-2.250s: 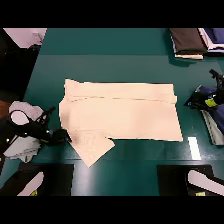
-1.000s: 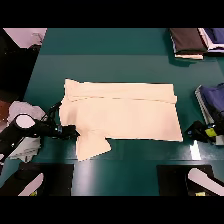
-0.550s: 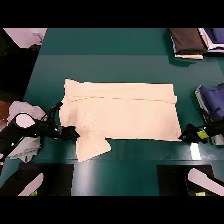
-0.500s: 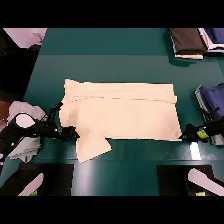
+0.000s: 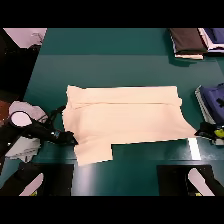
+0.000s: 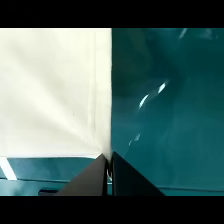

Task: Fold the shirts.

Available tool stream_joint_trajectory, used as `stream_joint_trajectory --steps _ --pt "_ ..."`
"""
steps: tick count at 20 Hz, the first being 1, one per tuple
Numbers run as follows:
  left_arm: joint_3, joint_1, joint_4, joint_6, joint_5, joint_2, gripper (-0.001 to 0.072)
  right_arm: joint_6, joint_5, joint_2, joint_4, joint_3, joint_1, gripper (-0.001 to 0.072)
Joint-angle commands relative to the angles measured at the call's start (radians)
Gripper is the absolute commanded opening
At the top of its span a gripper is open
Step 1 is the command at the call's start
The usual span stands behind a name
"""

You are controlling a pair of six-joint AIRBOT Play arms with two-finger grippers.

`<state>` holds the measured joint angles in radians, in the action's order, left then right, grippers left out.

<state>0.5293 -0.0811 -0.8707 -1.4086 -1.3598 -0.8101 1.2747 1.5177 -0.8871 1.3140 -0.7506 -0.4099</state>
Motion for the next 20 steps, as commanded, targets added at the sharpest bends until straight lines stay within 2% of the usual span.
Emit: stream_joint_trajectory --steps 1,4,6,14,17,20 --pt "0.143 0.0 0.002 -0.007 0.017 0.036 0.0025 0.028 0.01 0.02 -0.013 -0.088 0.004 0.0015" --pt "0.27 0.0 -0.045 0.012 0.175 0.016 0.0025 0.031 -0.011 -0.087 -0.012 -0.195 0.092 0.0015" --pt "0.346 0.0 -0.088 0.032 0.238 -0.059 0.0026 0.059 -0.061 -0.185 -0.004 -0.278 0.17 0.0015" --pt "0.627 0.0 -0.123 0.084 0.398 -0.502 0.0027 0.126 -0.132 -0.536 -0.006 -0.597 0.304 0.0015" --pt "0.694 0.0 -0.125 0.106 0.44 -0.595 0.0027 0.139 -0.132 -0.648 -0.019 -0.7 0.317 0.0016" --pt "0.703 0.003 -0.126 0.106 0.498 -0.612 0.0028 0.139 -0.174 -0.747 -0.14 -0.778 0.306 0.0016"
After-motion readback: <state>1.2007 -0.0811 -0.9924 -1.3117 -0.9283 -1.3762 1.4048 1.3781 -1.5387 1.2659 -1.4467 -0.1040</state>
